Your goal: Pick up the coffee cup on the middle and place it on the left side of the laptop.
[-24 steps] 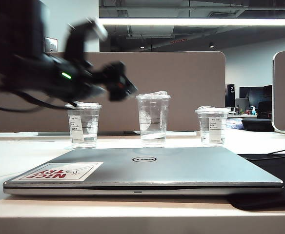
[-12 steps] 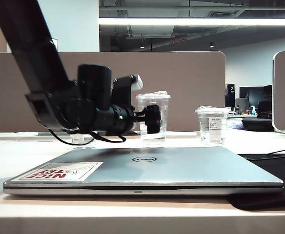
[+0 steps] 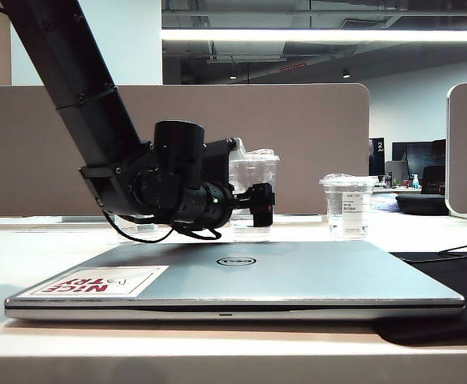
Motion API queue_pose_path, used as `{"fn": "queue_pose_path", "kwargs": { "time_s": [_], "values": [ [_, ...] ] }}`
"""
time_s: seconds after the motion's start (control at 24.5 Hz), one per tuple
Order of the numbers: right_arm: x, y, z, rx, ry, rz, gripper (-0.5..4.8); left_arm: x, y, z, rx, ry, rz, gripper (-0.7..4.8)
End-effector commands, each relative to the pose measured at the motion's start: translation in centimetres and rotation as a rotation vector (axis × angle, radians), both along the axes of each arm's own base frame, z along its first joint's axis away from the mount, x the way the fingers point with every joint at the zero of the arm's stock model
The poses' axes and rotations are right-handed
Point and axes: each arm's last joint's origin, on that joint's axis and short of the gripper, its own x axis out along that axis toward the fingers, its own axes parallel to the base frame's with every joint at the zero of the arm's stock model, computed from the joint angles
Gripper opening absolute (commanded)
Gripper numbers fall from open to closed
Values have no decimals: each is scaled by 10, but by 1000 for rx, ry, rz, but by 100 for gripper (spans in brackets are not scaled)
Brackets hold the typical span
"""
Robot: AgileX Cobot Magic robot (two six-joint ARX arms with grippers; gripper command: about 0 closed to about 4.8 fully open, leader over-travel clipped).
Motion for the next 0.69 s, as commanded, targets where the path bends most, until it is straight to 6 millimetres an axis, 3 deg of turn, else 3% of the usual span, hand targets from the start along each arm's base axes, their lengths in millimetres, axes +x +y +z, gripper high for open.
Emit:
{"fn": "queue_pose_path", "kwargs": {
  "time_s": [0.04,0.37,0.69],
  "values": [
    [0,0,0,4,-12,2,-5,3,-1,3,-5,15,14,479],
    [0,0,0,4,-12,2,-5,5,-3,8,-15,3,-20,479],
    [0,0,0,4,-12,2,-5,8,6,9,10,6,-172,479]
  ]
}}
